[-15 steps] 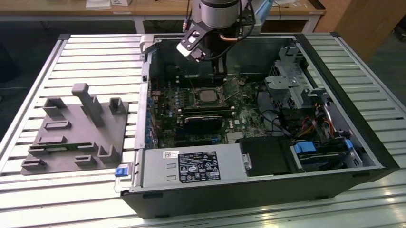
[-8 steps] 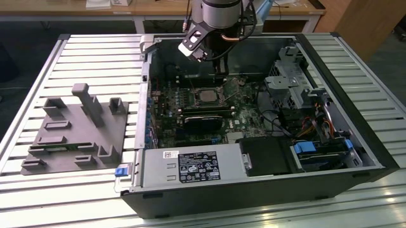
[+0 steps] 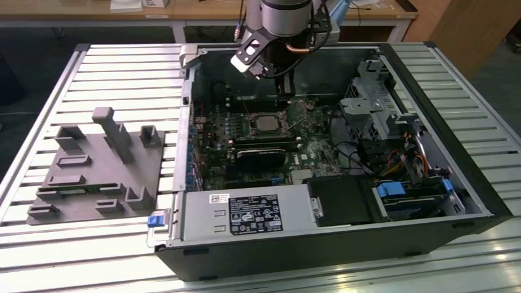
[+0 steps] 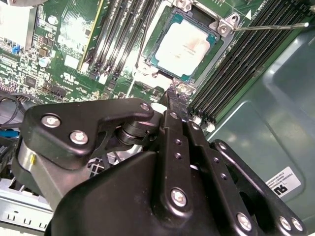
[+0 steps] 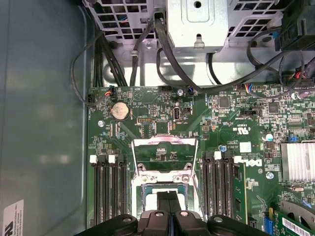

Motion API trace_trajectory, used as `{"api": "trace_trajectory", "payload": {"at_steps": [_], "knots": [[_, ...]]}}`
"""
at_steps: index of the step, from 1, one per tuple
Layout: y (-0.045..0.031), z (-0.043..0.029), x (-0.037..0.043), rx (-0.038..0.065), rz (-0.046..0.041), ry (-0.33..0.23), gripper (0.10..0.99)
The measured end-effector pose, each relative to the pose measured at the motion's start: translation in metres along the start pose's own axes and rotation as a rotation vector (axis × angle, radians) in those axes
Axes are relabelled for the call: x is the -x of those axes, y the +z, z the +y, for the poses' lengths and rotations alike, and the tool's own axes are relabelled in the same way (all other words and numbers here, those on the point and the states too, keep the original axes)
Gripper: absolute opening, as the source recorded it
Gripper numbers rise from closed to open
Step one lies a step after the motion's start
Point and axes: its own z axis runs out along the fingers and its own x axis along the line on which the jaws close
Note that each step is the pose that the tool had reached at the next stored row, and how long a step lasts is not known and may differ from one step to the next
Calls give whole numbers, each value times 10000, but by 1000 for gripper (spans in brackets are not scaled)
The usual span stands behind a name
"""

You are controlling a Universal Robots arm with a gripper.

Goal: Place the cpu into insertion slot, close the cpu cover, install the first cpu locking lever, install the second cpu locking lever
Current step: 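Close the cpu cover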

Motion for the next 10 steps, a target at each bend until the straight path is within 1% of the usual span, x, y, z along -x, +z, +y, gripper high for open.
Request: {"api": "trace_trajectory", "payload": {"at_steps": [10], "knots": [[4,42,-2,0,-1,0,106]]}}
